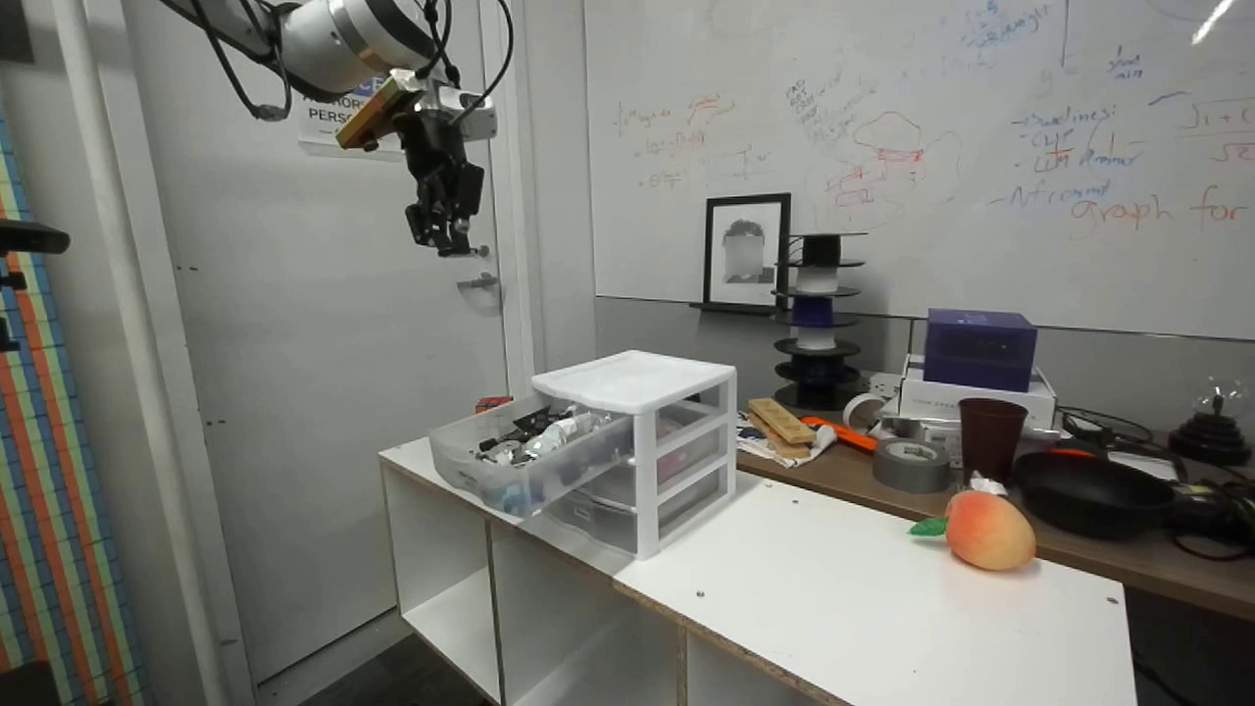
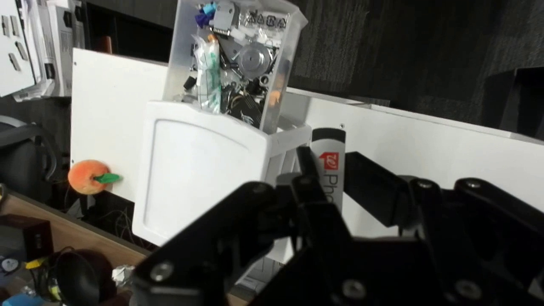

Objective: Put the objects in the drawer and close the drawer

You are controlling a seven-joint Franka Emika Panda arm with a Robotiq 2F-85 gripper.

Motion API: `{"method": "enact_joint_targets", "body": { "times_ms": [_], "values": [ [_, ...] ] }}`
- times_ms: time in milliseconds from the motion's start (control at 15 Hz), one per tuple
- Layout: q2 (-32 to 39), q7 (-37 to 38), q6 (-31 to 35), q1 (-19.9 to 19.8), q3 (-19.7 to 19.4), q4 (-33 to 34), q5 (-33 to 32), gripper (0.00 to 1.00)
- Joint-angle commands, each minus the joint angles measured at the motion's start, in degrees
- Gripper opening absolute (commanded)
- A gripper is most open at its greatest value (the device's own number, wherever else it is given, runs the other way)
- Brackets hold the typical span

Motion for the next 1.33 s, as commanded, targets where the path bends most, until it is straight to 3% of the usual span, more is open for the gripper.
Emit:
{"method": "enact_joint_targets", "body": {
  "times_ms": [0, 333, 733, 1000, 1267],
  "values": [
    [-9.7, 1.7, 3.4, -3.5, 0.1, -14.0, 4.1, 0.06],
    [-17.0, 4.4, 11.0, -10.0, 0.1, -28.1, 5.6, 0.06],
    [-22.3, 4.9, 27.8, -16.6, -1.2, -46.9, 1.2, 0.06],
    [-25.0, 5.3, 42.2, -19.3, -2.0, -59.4, -3.5, 0.06],
    [-26.2, 8.9, 53.5, -20.1, -2.6, -65.6, -9.8, 0.06]
  ]
}}
